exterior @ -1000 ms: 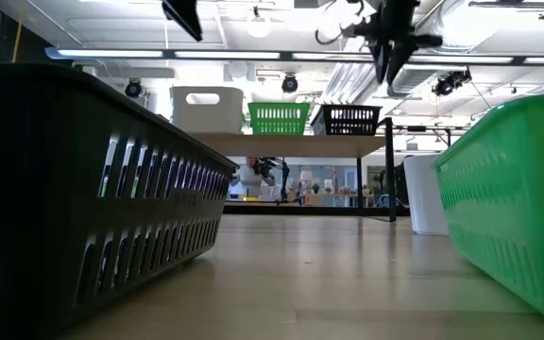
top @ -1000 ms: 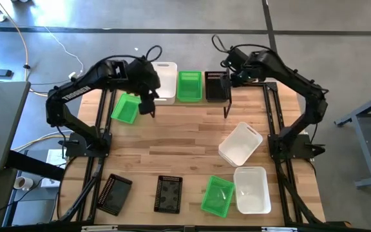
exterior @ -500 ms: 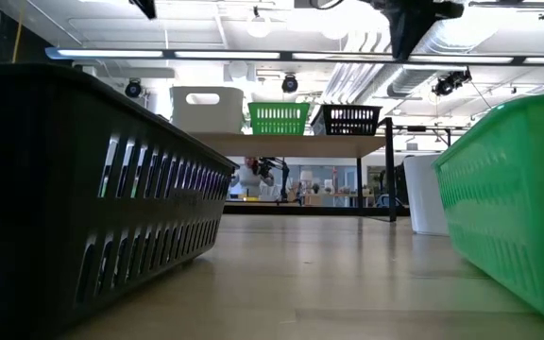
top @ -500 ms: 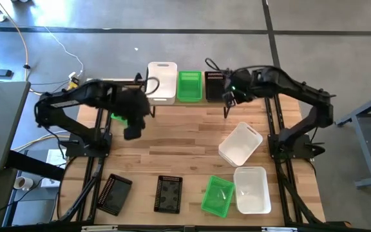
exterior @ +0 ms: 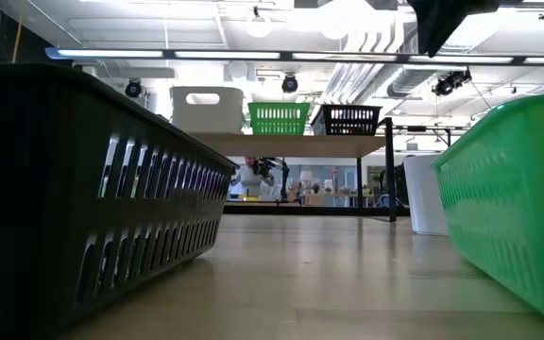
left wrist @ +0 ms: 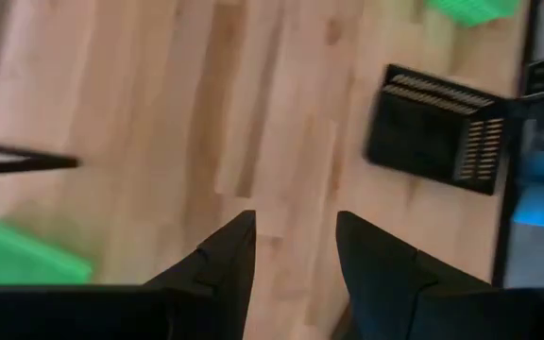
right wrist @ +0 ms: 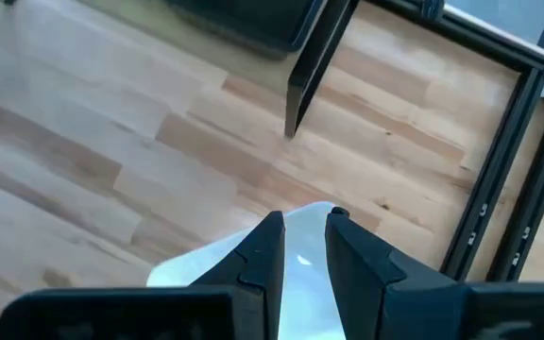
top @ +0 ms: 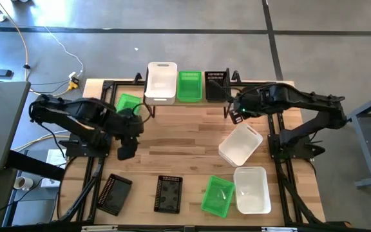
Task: Stack baskets on shelf by color
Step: Stack the right black bin on top of the black bin
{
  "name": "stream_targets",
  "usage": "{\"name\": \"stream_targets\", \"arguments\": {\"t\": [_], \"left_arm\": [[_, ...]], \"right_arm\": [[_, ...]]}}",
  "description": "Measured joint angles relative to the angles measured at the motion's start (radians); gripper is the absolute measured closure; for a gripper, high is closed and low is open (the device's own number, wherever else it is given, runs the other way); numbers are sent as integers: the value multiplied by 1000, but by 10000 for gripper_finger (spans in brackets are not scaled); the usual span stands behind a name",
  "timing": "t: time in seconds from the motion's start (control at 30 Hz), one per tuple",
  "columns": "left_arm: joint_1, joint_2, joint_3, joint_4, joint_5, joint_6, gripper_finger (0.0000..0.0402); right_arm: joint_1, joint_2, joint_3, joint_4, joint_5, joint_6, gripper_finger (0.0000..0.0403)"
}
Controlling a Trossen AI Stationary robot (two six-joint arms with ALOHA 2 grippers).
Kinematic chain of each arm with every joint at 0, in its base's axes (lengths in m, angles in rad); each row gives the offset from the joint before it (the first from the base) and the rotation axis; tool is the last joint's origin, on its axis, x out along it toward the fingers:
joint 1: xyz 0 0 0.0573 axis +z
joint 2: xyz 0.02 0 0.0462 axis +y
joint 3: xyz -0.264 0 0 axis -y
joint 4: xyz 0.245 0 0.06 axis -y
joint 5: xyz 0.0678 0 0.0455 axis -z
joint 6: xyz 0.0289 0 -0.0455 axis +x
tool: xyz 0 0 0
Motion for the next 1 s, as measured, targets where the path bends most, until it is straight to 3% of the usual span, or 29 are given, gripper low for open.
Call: {"name": "stream_targets", "arguments": {"t": [0.4, 0.63, 0.87, 1.0], "left_arm": [[-196, 16, -76, 237, 8, -246, 255], [-266, 63, -79, 250, -22, -363, 222], [-354, 173, -79, 293, -26, -300, 216], [-369, 234, -78, 293, -29, -444, 223]], "right_arm": [[49, -3, -4, 2, 11, -35, 336], [49, -3, -4, 20, 10, -46, 336], [49, -3, -3, 43, 5, -55, 336], [49, -3, -3, 43, -2, -54, 336]]}}
